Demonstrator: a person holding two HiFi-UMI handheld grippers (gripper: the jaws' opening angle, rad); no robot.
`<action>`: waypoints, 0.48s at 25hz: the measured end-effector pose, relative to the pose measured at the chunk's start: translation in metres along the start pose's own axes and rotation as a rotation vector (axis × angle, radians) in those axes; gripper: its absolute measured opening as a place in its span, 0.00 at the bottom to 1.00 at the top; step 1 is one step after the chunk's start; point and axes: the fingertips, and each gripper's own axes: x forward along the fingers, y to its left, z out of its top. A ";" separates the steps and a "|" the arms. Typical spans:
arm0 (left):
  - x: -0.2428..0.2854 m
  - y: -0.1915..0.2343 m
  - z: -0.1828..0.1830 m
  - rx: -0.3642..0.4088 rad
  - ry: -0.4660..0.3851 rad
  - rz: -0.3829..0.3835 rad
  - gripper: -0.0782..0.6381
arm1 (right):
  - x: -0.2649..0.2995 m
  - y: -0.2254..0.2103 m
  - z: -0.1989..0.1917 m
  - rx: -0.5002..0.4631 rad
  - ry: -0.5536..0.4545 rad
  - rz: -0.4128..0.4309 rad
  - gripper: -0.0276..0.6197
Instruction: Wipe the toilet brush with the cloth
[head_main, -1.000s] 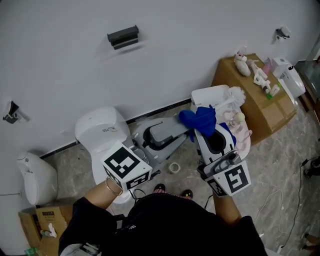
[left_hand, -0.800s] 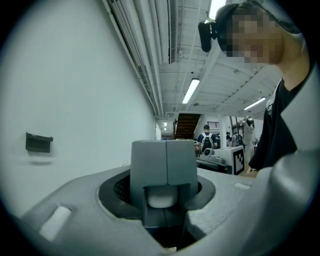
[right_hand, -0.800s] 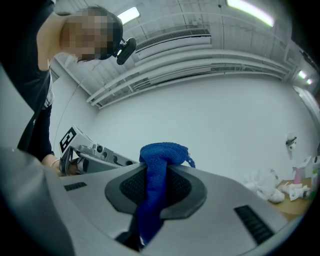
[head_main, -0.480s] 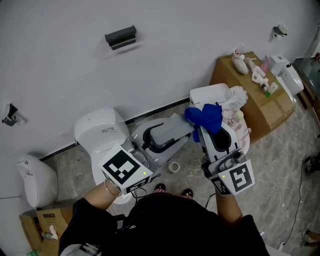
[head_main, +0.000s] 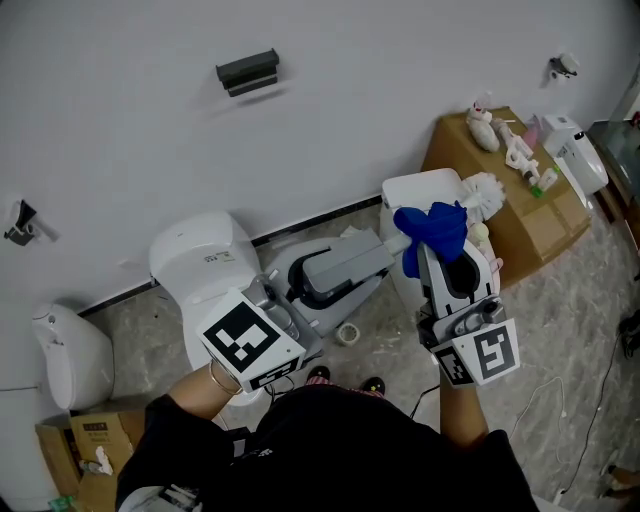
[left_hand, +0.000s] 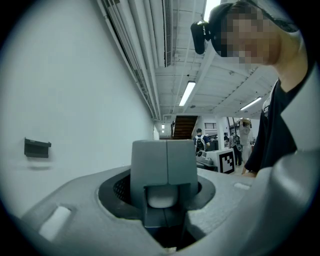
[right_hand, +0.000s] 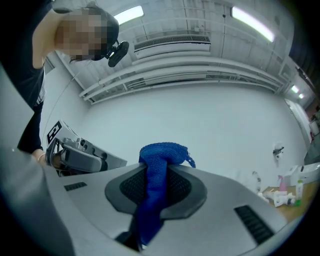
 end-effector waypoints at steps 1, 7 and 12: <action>-0.003 0.000 0.000 0.000 0.000 0.001 0.35 | 0.001 0.000 -0.001 -0.002 0.001 -0.004 0.15; -0.010 0.002 0.000 -0.023 -0.002 0.008 0.35 | 0.002 -0.006 -0.004 -0.007 0.007 -0.027 0.15; -0.014 0.001 0.000 -0.027 0.001 0.016 0.35 | 0.002 -0.014 -0.007 -0.006 0.017 -0.051 0.15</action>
